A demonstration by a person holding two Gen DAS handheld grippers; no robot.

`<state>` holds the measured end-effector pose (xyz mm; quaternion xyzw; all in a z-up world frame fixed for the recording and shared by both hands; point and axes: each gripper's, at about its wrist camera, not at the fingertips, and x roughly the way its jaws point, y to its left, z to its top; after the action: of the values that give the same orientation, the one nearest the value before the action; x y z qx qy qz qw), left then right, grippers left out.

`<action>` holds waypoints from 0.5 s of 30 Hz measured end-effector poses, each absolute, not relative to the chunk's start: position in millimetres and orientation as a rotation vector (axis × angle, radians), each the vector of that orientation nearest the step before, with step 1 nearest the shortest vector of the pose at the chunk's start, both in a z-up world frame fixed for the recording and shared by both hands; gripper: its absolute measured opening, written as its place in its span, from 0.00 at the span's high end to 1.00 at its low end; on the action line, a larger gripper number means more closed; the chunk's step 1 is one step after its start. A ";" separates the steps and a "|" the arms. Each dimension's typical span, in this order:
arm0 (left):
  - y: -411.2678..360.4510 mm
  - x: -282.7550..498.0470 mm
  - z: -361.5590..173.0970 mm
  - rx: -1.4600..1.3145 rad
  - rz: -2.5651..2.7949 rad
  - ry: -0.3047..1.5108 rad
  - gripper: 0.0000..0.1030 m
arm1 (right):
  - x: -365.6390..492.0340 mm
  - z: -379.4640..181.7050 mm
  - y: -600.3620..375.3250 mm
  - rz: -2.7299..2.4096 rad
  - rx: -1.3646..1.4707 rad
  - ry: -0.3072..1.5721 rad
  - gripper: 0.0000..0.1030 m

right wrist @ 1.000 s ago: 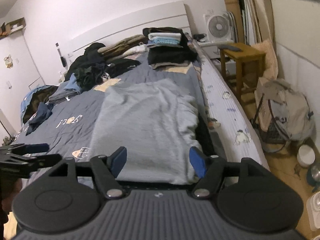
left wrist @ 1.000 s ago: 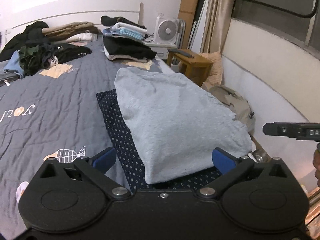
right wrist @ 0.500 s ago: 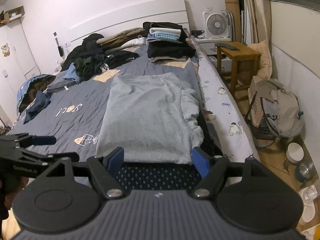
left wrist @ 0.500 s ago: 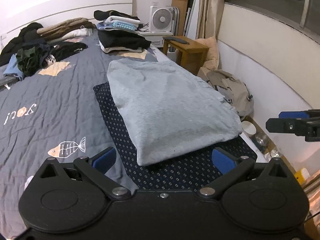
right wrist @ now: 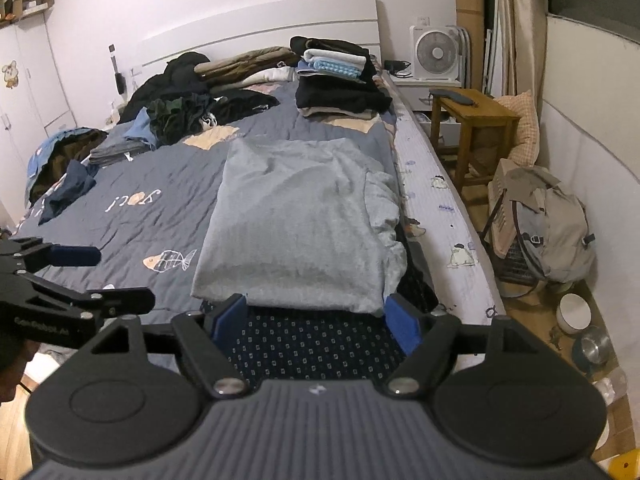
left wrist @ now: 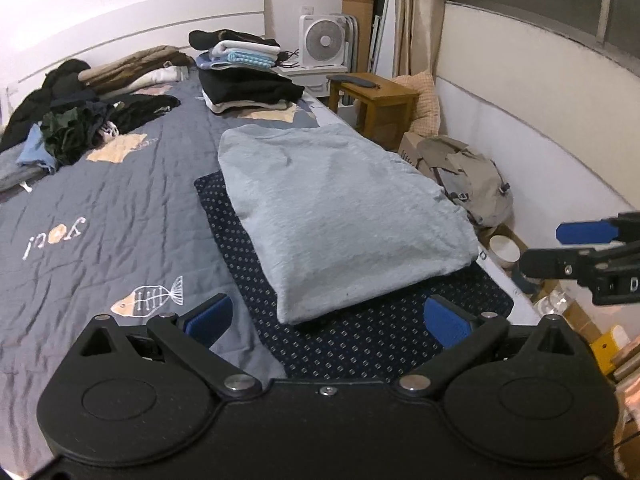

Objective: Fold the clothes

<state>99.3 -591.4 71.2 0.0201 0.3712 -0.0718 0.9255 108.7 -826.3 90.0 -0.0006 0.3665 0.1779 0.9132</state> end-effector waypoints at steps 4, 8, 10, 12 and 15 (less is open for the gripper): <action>-588.9 96.3 71.5 0.047 -0.152 0.764 0.00 | 110.9 88.2 -824.9 0.364 -0.006 0.765 0.26; -587.8 94.7 70.5 0.052 -0.147 0.763 0.00 | 112.1 86.2 -823.1 0.364 -0.015 0.770 0.26; -587.5 94.0 71.2 0.056 -0.141 0.764 0.00 | 111.7 85.5 -822.9 0.365 -0.011 0.776 0.26; -587.5 93.0 72.0 0.057 -0.141 0.769 0.00 | 110.1 85.7 -822.8 0.367 -0.010 0.780 0.26; -586.3 90.5 74.1 0.049 -0.152 0.778 0.00 | 107.2 86.9 -822.7 0.372 -0.019 0.780 0.25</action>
<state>90.5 -586.3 74.1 0.0241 0.3789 -0.0739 0.9222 107.2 -822.7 86.9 -0.0093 0.3780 0.1802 0.9081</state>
